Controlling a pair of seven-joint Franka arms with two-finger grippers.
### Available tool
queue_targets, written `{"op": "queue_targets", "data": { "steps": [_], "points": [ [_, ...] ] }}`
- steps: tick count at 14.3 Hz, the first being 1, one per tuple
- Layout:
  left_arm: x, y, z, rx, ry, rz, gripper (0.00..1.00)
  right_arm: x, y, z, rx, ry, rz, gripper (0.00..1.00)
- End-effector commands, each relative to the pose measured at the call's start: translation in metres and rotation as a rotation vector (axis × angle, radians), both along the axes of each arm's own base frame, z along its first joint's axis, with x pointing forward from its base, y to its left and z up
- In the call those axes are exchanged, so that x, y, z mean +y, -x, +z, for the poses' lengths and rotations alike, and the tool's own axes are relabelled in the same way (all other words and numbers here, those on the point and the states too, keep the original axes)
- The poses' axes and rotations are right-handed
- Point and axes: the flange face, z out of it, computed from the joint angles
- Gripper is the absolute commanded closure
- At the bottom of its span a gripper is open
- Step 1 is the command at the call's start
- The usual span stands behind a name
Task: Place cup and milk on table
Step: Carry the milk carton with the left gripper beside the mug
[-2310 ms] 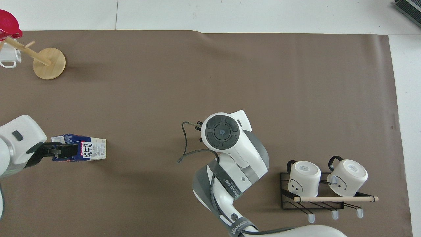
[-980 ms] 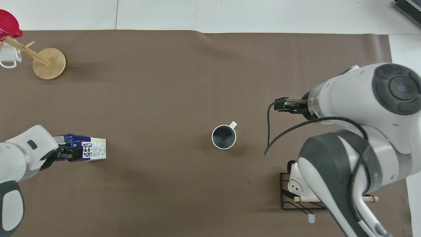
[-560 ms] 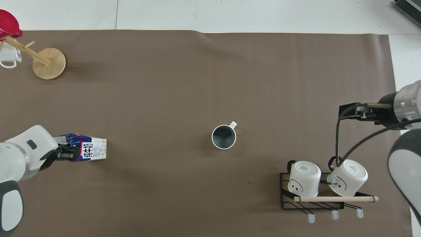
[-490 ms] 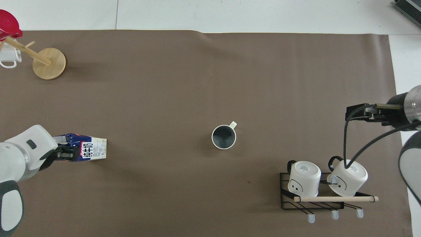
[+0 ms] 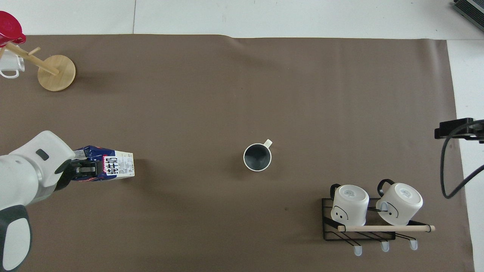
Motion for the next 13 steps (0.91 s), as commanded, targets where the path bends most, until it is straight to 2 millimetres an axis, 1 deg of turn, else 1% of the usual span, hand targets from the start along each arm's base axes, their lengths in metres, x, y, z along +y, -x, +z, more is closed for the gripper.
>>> {"op": "queue_targets", "data": {
  "steps": [1,2,4,5,7,8,11,12,13],
  "points": [
    [-0.05,-0.011,0.012,0.031,0.018,0.052,0.49,0.007,-0.013,0.017,0.02,0.007,0.037,0.0],
    [-0.063,-0.017,0.016,0.041,0.025,0.069,0.49,0.011,-0.014,0.017,0.015,0.007,0.045,0.0],
    [-0.103,-0.02,0.018,0.045,0.041,0.08,0.49,0.015,-0.012,0.013,0.016,-0.008,0.056,0.0],
    [-0.128,-0.02,0.017,0.05,0.049,0.096,0.5,0.015,-0.011,0.014,0.015,0.0,0.055,0.0],
    [-0.169,-0.025,0.011,0.05,0.037,0.132,0.52,0.014,-0.01,0.017,0.018,0.001,0.059,0.0],
    [-0.189,-0.024,0.007,0.041,0.027,0.143,0.52,0.014,-0.008,0.02,0.014,0.001,0.068,0.0],
    [-0.232,-0.031,-0.009,0.018,-0.001,0.155,0.52,0.018,-0.005,0.02,0.016,-0.007,0.077,0.0],
    [-0.245,-0.032,-0.017,0.012,-0.019,0.143,0.52,0.018,-0.004,0.02,0.022,-0.01,0.079,0.0],
    [-0.251,-0.033,-0.021,0.008,-0.022,0.134,0.52,0.019,-0.002,0.02,0.028,-0.012,0.079,0.0]
  ]
}}
